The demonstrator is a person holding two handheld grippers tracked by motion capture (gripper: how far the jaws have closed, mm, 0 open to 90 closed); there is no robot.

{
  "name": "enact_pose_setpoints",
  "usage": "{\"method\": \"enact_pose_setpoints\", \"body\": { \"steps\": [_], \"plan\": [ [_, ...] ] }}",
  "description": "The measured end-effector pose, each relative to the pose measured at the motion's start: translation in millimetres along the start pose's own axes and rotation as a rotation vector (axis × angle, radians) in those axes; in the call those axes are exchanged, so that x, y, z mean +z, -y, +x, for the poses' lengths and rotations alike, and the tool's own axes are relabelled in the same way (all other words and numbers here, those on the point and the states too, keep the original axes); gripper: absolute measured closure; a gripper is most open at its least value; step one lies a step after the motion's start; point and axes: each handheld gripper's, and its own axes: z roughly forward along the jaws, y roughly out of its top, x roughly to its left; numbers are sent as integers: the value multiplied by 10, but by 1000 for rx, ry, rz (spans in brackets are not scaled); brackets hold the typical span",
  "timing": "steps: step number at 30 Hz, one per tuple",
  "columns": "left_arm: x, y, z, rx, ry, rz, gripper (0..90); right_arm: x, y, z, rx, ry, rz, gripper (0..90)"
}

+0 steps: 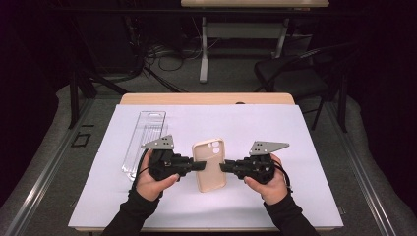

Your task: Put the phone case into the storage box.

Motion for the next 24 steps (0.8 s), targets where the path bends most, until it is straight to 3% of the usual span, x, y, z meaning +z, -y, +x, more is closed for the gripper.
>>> {"method": "enact_pose_setpoints", "body": {
  "steps": [24],
  "plan": [
    [4,0,6,-6,-7,-11,776,-3,1,-3,14,10,-5,825]
  ]
}}
